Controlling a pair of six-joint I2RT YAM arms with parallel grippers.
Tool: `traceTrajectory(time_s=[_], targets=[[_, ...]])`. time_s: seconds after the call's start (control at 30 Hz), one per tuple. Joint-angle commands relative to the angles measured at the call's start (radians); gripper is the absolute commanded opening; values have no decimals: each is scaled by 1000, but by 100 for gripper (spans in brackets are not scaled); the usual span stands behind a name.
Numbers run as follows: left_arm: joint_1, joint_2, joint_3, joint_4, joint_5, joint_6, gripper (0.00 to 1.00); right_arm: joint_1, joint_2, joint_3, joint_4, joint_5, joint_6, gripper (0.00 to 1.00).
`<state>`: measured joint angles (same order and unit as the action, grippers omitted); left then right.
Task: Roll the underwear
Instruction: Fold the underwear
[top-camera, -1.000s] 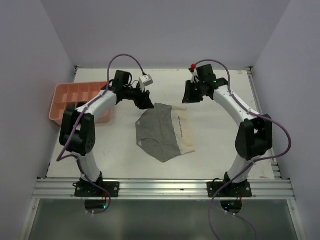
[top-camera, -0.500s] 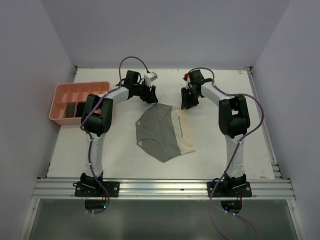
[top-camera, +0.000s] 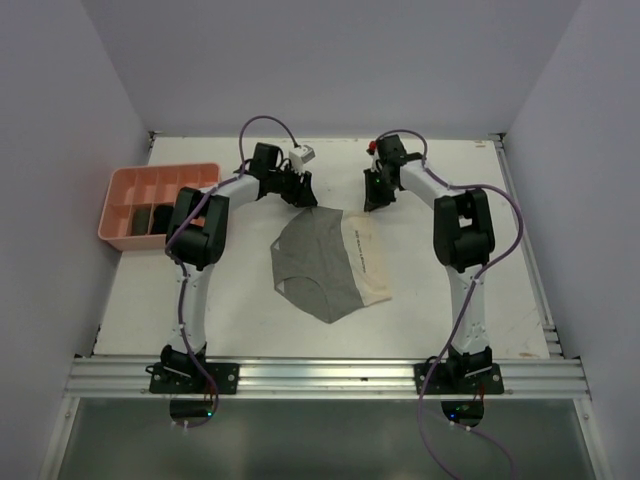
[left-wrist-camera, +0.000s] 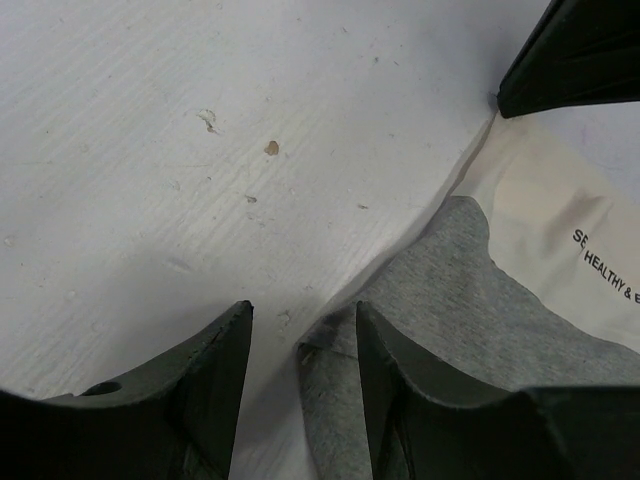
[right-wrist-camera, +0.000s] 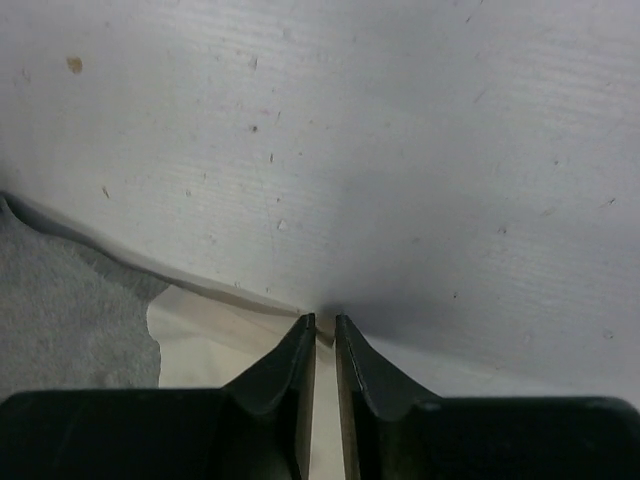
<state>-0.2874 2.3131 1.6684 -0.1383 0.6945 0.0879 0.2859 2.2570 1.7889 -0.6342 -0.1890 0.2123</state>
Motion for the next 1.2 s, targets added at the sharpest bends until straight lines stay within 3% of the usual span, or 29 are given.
traceTrajectory(time_s=[0.0, 0.27, 0.47, 0.57, 0.7, 0.9, 1.17], targets=[[5, 23, 24, -4, -18, -5, 50, -13, 13, 86, 22, 66, 67, 19], [5, 34, 24, -17, -35, 4, 47, -25, -7, 130, 4, 86, 78, 32], [7, 40, 51, -90, 6, 59, 43, -27, -19, 116, -18, -75, -42, 36], [10, 20, 30, -113, 19, 88, 44, -27, -57, 64, -29, -104, -114, 39], [13, 12, 19, -148, 40, 99, 47, -27, -126, -54, 94, -130, -183, 46], [14, 25, 37, -176, 51, 104, 47, -27, -113, -79, 114, -170, -326, 47], [14, 66, 82, -207, 53, 93, 44, -27, -39, -43, 176, -199, -347, 45]])
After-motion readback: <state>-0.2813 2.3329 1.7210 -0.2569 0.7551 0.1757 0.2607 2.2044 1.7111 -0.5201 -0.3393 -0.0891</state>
